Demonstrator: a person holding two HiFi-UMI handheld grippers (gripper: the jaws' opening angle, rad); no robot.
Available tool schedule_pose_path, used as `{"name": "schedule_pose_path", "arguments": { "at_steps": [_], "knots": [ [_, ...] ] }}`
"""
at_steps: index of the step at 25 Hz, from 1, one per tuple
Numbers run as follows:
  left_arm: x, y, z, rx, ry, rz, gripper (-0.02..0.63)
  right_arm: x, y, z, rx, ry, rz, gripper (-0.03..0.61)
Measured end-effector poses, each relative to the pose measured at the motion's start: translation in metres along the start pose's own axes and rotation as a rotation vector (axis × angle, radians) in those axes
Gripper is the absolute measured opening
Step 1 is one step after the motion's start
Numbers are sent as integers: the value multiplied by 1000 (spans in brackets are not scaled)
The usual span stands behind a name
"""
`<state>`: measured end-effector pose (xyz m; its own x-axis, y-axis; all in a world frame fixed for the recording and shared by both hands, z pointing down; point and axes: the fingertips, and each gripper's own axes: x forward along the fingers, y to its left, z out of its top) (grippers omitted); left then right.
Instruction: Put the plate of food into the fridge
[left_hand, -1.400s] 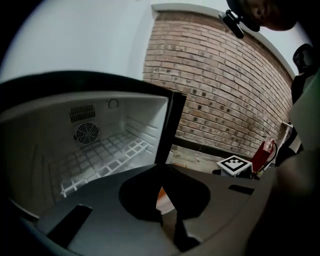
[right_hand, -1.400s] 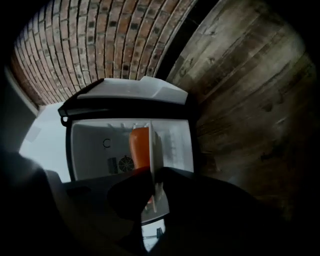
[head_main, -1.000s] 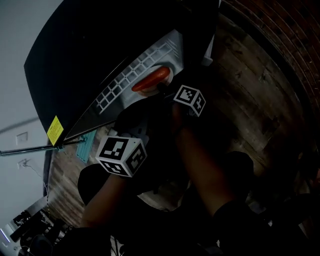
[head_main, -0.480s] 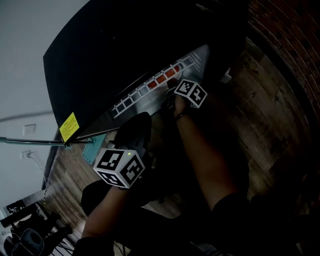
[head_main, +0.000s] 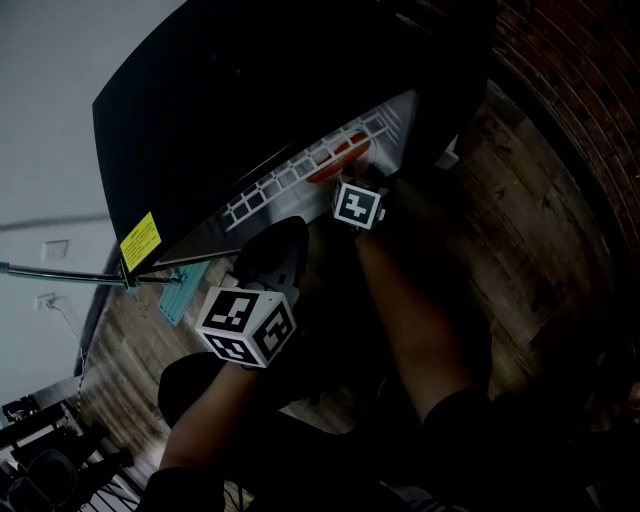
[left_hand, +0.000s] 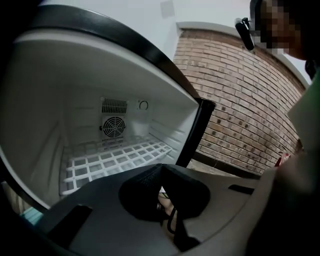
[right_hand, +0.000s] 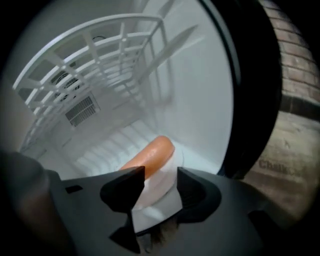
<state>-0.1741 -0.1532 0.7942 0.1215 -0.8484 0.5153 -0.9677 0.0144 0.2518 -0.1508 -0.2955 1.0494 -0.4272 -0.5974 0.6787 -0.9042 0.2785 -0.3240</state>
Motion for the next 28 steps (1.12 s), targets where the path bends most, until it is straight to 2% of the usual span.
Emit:
{"name": "schedule_pose_path", "arguments": {
  "at_steps": [3,4,5,6,8,10,13,17,19,21,24,28],
  "knots": [
    [1,-4,-3,13,7,3,-5,-7,-2,13,-61,-35,15,207],
    [2,-5,-3,16,6,2,-5,-13,-4,20,-49,-51,29,151],
    [3,-8,-2,18,3,-1,-5,-21,-4,25,-27,-60,54,28],
    [4,-11,0,24,-3,-8,-5,-29,-4,27,-9,-58,87,15],
    [7,-18,5,55,-17,-21,-5,-50,-3,26,-17,-34,147,14],
    [11,-20,10,90,-23,-24,-5,-72,-1,30,-82,-27,189,14],
    [16,-20,14,117,-22,-13,-5,-119,0,51,-181,-80,231,13],
    [16,-24,17,208,-37,2,-5,-205,2,97,-308,-270,244,12],
    [13,-26,19,238,-46,6,-5,-241,20,120,-405,-389,291,13],
    [11,-33,26,246,-69,-2,-5,-262,33,126,-454,-458,351,14],
    [12,-41,34,284,-86,-22,-5,-265,32,119,-384,-418,385,12],
    [9,-47,40,283,-61,-61,-5,-287,19,133,-278,-372,266,12]
  ]
}}
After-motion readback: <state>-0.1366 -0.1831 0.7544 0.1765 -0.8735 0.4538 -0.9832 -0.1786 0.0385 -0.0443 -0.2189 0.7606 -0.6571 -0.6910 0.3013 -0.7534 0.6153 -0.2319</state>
